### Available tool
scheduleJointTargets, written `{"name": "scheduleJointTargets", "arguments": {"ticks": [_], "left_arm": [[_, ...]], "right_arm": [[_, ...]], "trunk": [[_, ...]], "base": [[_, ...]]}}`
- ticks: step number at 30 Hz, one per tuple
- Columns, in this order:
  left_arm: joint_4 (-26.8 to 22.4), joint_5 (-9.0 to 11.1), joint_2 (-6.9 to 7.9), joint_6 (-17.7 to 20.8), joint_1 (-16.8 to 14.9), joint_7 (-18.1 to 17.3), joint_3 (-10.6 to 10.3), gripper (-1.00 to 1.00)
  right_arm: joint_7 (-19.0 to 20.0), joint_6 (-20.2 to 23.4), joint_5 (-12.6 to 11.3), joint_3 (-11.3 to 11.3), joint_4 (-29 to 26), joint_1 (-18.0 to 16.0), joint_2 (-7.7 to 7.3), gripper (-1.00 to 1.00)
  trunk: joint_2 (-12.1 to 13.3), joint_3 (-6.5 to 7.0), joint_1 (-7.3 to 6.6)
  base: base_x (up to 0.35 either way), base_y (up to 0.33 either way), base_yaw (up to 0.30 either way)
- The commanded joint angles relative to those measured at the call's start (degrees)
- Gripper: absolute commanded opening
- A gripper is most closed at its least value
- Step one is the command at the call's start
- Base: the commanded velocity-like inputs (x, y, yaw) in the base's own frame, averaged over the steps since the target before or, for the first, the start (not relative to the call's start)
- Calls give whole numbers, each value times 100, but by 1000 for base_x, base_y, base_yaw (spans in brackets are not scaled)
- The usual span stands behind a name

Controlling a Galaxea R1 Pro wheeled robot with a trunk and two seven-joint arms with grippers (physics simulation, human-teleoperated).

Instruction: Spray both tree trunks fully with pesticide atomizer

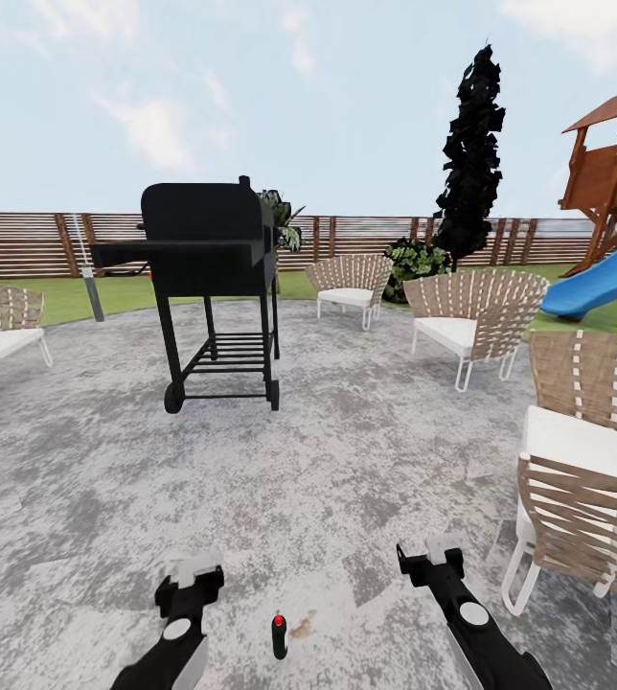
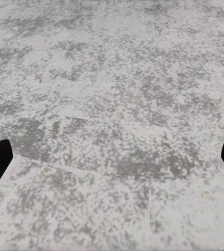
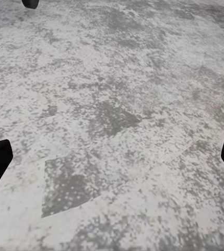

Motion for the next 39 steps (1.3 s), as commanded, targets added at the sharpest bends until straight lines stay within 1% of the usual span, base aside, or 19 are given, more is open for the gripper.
{"name": "scheduleJointTargets", "arguments": {"ticks": [1, 4, 10, 19, 28, 39], "left_arm": [[1, -3, 3, -8, 10, -7, -22, 100], [-2, -15, 30, -18, 39, -29, -75, 100], [-5, -14, 40, 7, 38, -47, -91, 100], [10, -13, 34, 23, 52, -49, -122, 100], [10, -13, 26, 23, 59, -44, -126, 100], [2, -13, 31, -5, 59, -44, -126, 100]], "right_arm": [[0, 0, 0, 0, -1, 0, -2, 100], [0, 0, 2, -4, -2, 2, -4, 100], [0, 0, 5, -8, -6, 0, -5, 100], [0, 0, 0, -4, -11, 2, -5, 100], [0, 0, -1, -8, -11, 0, -5, 100], [0, 2, 7, -5, -11, 0, -5, 100]], "trunk": [[0, 0, 0], [0, 0, 0], [0, 0, 0], [-361, -196, 198], [-373, -475, 221], [-373, -500, 221]], "base": [[0, 0, 0], [0, 0, 0], [0, 0, 0], [0, 0, 0], [0, 0, 0], [1, 0, 0]]}}
